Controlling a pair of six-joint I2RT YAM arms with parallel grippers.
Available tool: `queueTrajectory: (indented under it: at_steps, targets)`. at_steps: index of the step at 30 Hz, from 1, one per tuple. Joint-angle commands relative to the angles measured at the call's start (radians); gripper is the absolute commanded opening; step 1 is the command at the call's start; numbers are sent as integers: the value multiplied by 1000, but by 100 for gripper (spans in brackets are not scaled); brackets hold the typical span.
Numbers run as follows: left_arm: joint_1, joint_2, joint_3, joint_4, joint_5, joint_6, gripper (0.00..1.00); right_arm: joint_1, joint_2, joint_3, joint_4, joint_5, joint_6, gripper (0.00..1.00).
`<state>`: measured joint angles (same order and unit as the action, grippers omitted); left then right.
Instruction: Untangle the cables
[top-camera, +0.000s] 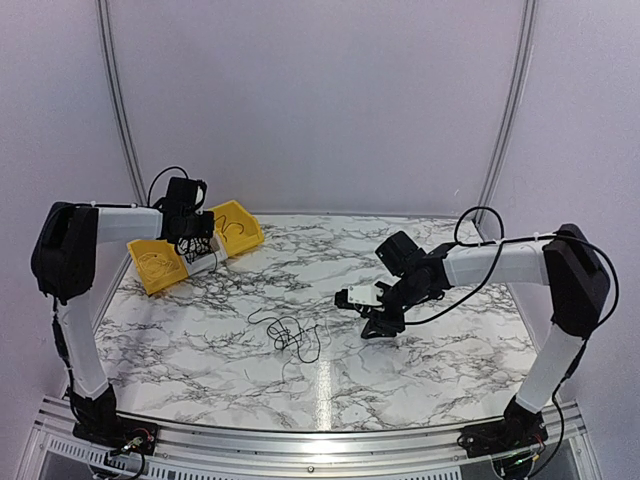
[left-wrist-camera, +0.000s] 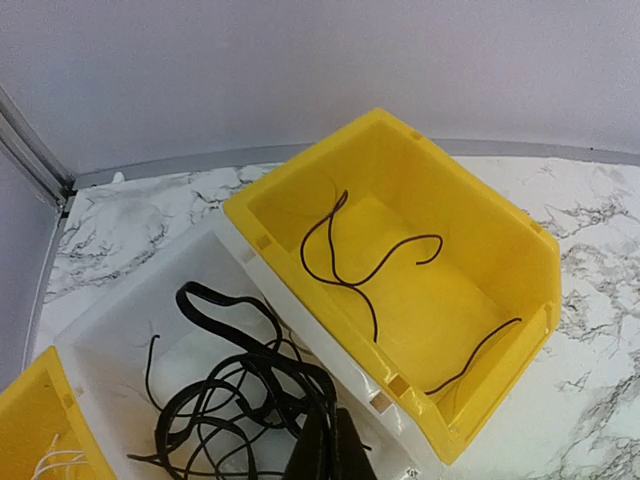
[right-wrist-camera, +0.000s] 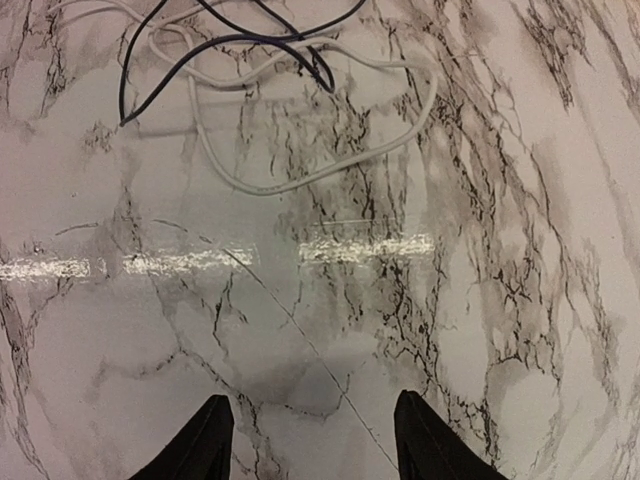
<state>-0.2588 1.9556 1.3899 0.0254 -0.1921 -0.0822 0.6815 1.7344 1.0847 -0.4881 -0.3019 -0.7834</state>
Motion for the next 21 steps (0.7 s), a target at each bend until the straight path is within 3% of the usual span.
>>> queueTrajectory:
  at_steps: [1, 11, 17, 21]
  targets:
    - [1, 51, -24, 166, 34, -14, 0, 11, 18, 38, -7, 21, -3, 55]
    - [25, 192, 131, -60, -14, -134, 0, 11, 25, 38, -7, 30, -5, 55]
    - [30, 144, 136, -80, -20, -141, 0, 10, 22, 38, -7, 32, -5, 55]
    - [30, 74, 135, -96, -22, -146, 6, 10, 22, 38, -7, 32, -7, 55]
